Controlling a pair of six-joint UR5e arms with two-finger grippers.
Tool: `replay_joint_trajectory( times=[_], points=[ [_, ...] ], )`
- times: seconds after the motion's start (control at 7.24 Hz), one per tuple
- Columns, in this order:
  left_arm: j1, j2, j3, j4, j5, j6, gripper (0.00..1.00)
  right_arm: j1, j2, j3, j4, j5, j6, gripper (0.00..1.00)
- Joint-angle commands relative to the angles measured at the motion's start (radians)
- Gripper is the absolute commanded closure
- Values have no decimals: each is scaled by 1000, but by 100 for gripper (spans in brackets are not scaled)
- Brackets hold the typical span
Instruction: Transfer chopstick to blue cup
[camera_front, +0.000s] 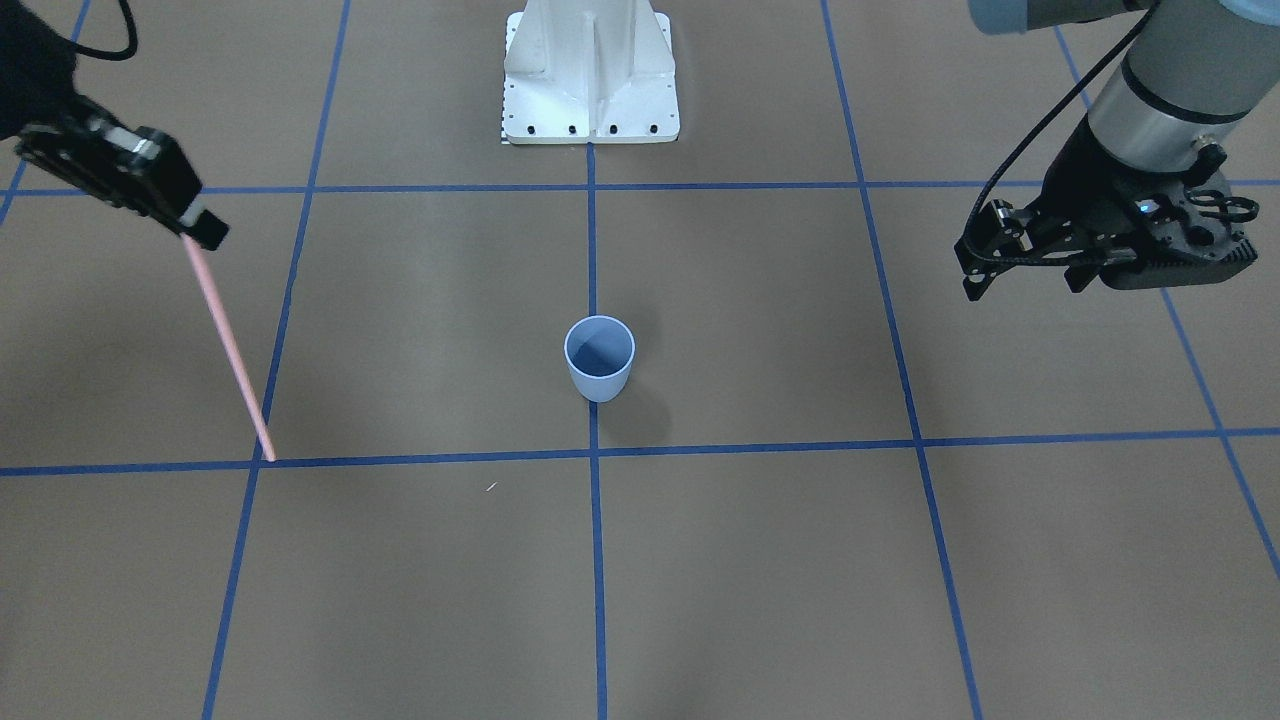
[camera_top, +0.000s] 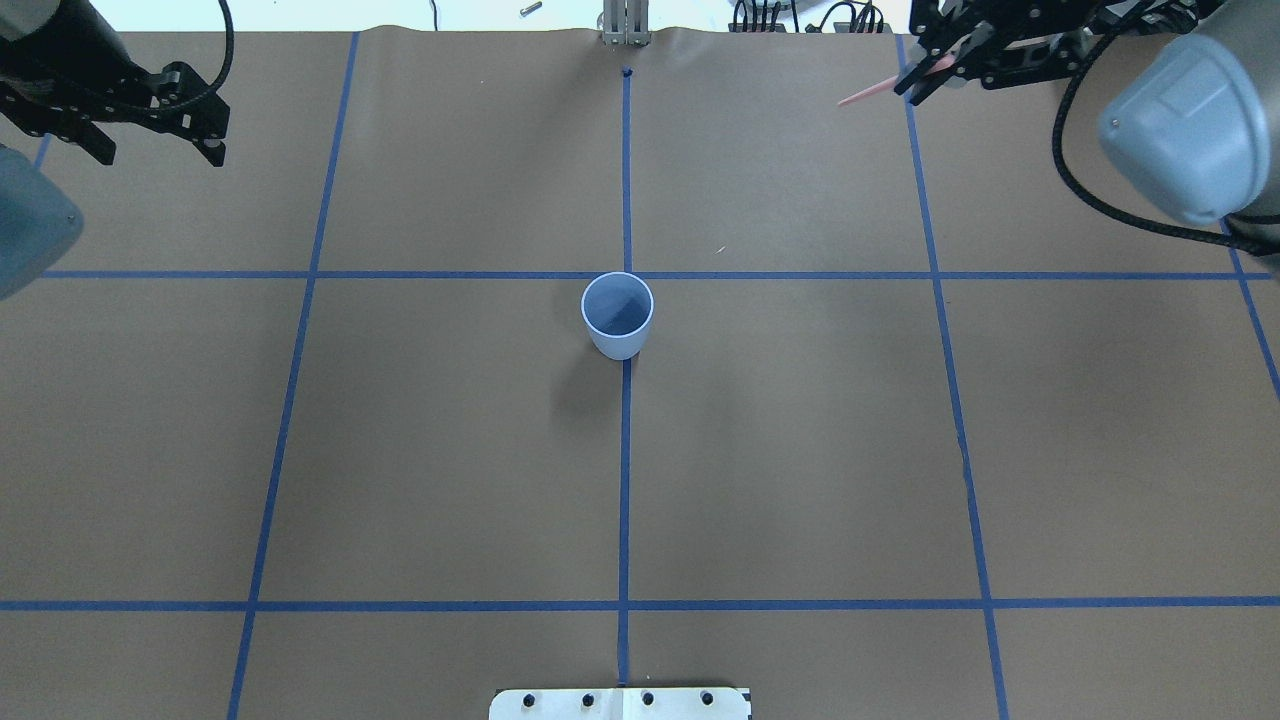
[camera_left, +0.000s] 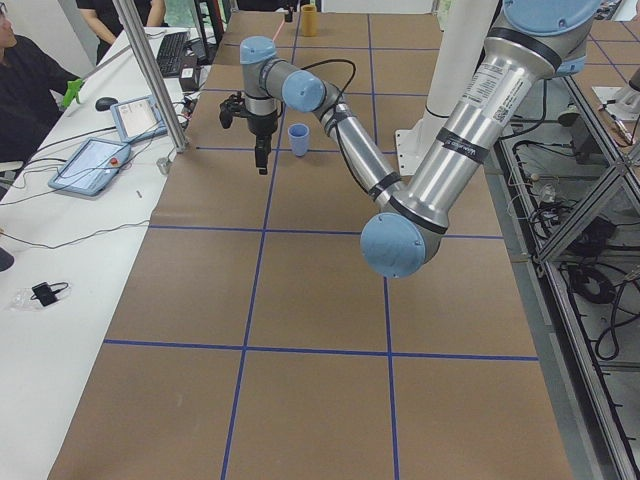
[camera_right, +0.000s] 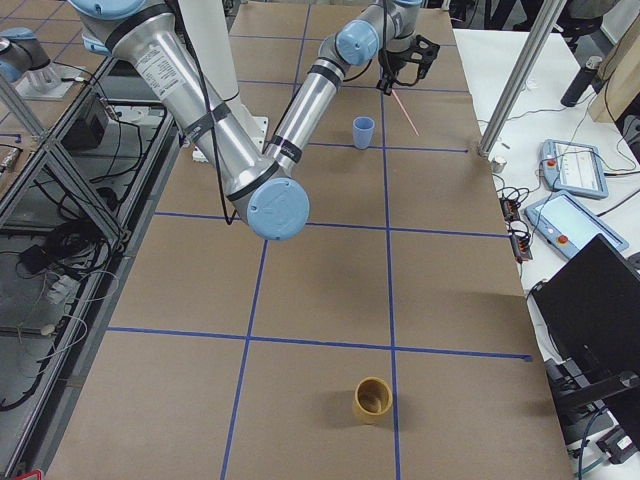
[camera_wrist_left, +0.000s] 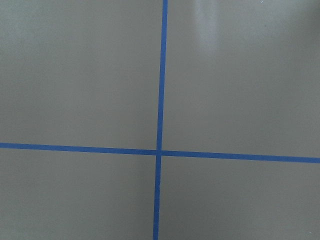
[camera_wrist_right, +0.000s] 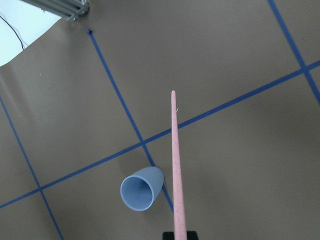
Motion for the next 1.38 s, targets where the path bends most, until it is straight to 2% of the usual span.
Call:
replay_joint_trajectory(
  times=[0.0, 0.14, 0.55, 0.83, 1.24],
  points=[
    [-77, 71, 9, 0, -33, 223, 1, -127, 71, 15, 0, -56, 117, 100],
    [-119, 105, 18, 3, -117, 306, 1, -212, 120, 7, 0, -129, 177, 100],
    [-154, 134, 61, -1, -125, 319, 1, -426, 246, -117, 5, -322, 296, 100],
    [-157, 139, 78, -3, -125, 320, 1, -445, 297, -242, 30, -318, 293, 100],
    [-157, 147, 101, -59, -125, 319, 1, -443, 283, -267, 31, -266, 293, 100]
  ],
)
